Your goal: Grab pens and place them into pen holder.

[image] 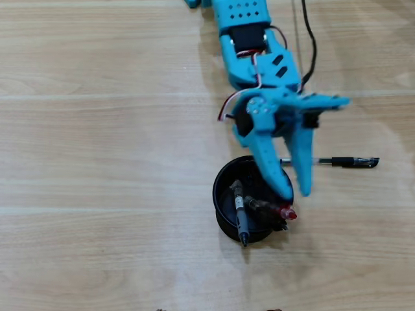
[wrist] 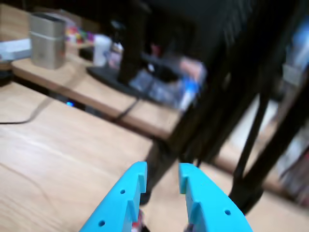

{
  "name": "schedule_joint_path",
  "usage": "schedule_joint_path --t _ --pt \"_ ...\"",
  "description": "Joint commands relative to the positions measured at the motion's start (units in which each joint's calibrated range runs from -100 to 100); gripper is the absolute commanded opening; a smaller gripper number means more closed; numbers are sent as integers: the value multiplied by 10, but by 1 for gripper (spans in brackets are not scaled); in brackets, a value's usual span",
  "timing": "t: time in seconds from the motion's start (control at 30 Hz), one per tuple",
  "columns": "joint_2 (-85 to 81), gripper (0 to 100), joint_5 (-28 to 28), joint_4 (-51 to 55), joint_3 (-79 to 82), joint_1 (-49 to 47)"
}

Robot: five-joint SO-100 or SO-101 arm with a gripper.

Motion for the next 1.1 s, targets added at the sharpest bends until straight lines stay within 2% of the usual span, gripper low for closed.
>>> schedule_joint_path --t 0.0,0.07,0.13,0.23,0.3,0.53,0.67,1.07 --pt "-106 9 130 198 -46 -84" --pt "-111 9 184 375 -70 -129" --pt "-89 9 214 536 -97 -168" --pt "-26 14 220 714 -123 -201" --pt "15 19 219 779 -133 -212" --pt "95 20 223 814 -217 -188" --pt "137 20 250 810 -279 -157" --pt "340 17 239 818 -454 -118"
